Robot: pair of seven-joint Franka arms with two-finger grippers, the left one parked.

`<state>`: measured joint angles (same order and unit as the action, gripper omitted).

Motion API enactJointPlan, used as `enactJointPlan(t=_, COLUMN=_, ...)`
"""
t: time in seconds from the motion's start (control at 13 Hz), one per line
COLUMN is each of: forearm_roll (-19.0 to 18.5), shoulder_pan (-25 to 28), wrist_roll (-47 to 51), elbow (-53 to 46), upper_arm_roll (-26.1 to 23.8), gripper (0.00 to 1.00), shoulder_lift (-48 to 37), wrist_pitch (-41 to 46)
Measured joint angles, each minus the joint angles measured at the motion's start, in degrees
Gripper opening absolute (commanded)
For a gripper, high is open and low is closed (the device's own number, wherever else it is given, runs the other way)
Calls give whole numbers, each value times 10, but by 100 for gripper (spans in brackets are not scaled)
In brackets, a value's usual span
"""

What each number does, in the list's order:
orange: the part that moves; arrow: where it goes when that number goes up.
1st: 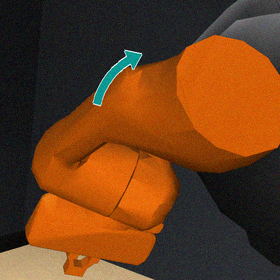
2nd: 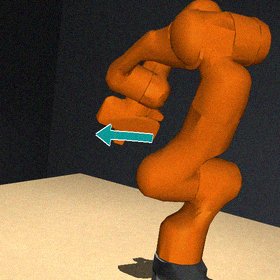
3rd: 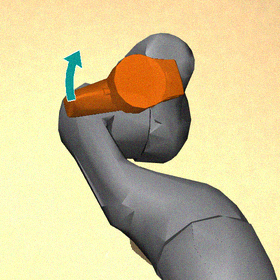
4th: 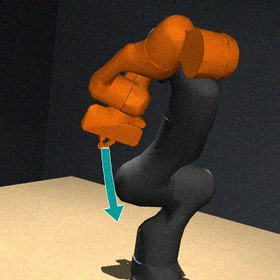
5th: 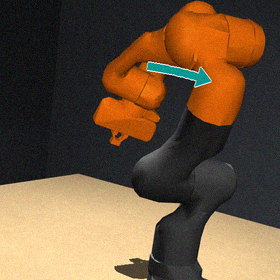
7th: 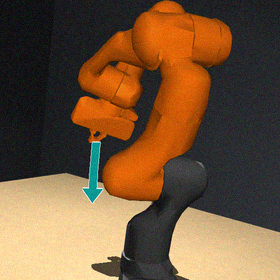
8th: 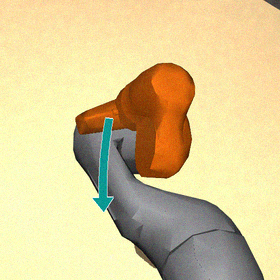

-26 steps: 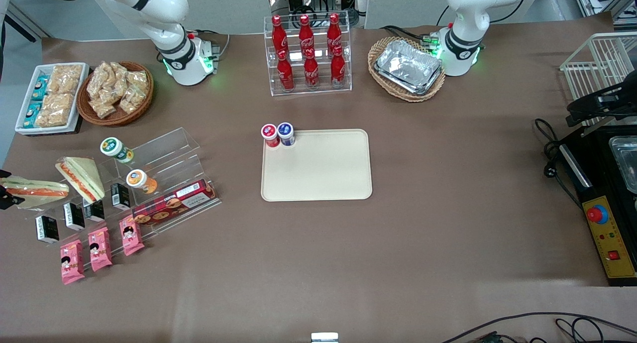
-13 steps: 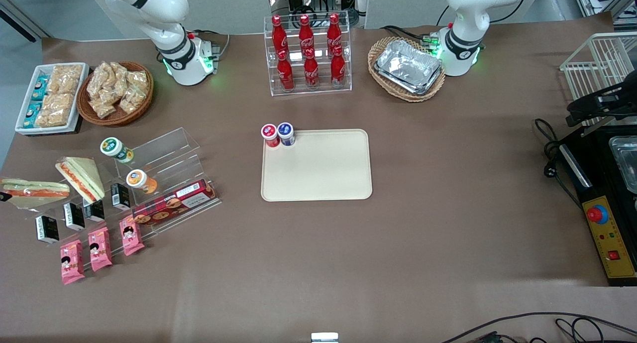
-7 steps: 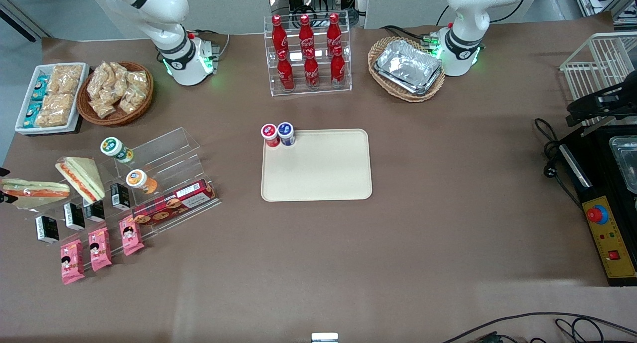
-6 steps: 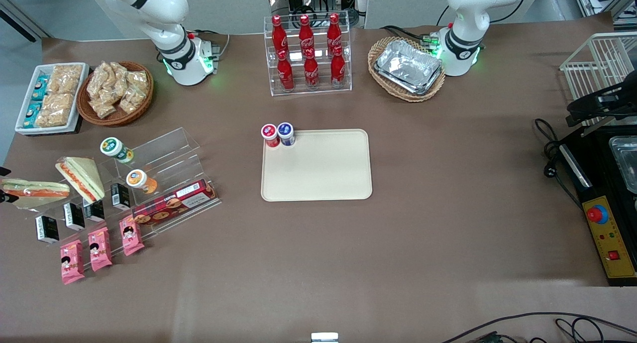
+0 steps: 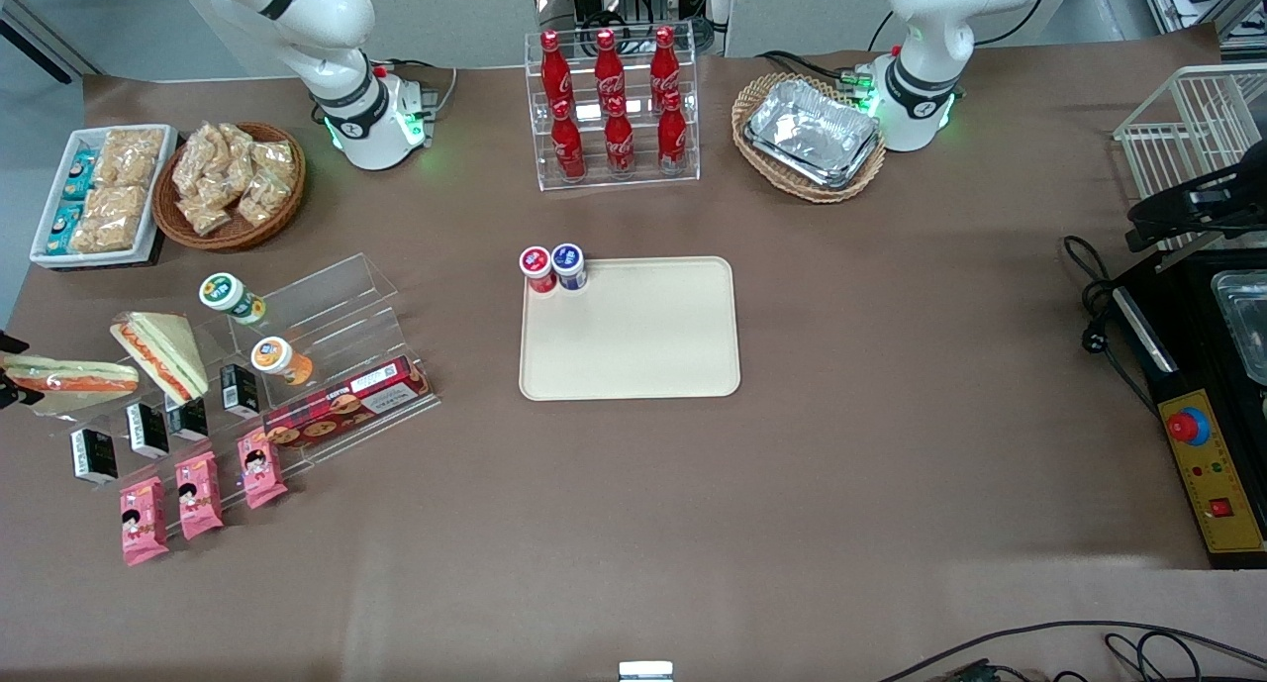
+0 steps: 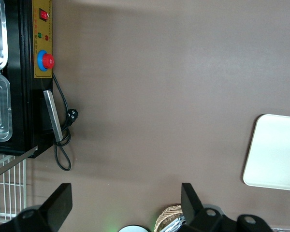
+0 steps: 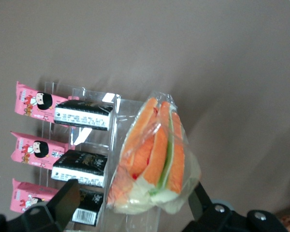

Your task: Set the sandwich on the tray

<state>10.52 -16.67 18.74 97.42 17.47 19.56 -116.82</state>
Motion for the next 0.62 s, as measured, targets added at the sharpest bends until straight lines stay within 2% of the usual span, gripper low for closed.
enactJointPlan(t=0.38, forearm_roll=21, shoulder_pan=-1, wrist_roll=-34, elbow=1, upper_arm_roll=0, gripper=98, shoulder_lift=16, wrist_pitch=-25)
enactJointPlan(t=0.62, forearm_roll=22, shoulder_pan=-4, wrist_roll=-45, elbow=2, upper_arm_roll=1, gripper=76, shoulder_lift=18, wrist_pitch=-27)
